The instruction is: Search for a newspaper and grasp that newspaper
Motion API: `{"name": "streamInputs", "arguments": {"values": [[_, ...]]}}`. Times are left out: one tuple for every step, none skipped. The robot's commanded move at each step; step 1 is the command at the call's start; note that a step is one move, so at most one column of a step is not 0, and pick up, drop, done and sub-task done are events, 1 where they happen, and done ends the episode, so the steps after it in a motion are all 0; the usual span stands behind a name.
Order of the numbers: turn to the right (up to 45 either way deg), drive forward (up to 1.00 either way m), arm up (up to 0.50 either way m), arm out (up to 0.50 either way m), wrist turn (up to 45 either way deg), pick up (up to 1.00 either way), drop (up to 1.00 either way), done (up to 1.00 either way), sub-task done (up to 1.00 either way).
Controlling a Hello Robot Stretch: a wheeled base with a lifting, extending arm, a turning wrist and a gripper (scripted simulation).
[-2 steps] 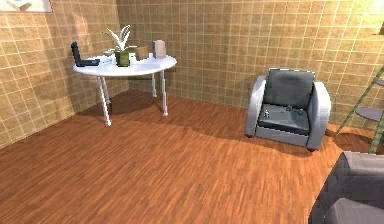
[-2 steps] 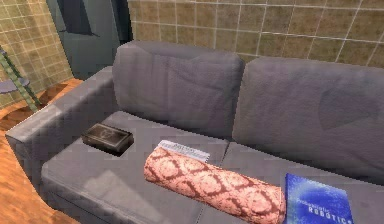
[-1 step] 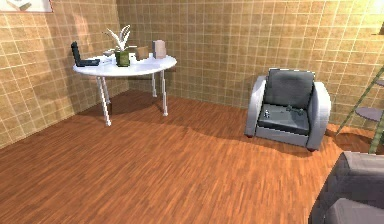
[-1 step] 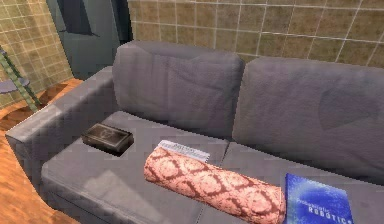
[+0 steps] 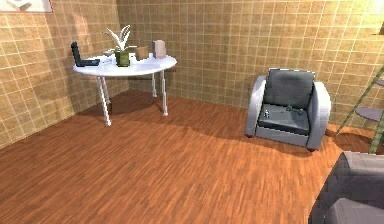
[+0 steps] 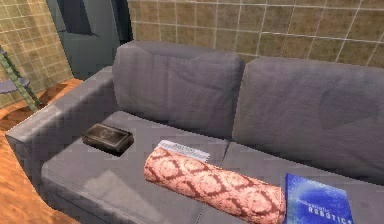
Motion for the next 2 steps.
{"name": "streamInputs", "arguments": {"values": [[0.0, 0.0, 0.0, 0.46, 0.0, 0.0, 0.0, 0.0, 0.0], [0.0, 0.0, 0.0, 0.0, 45.0, 0.0, 0.0, 0.0, 0.0]]}}
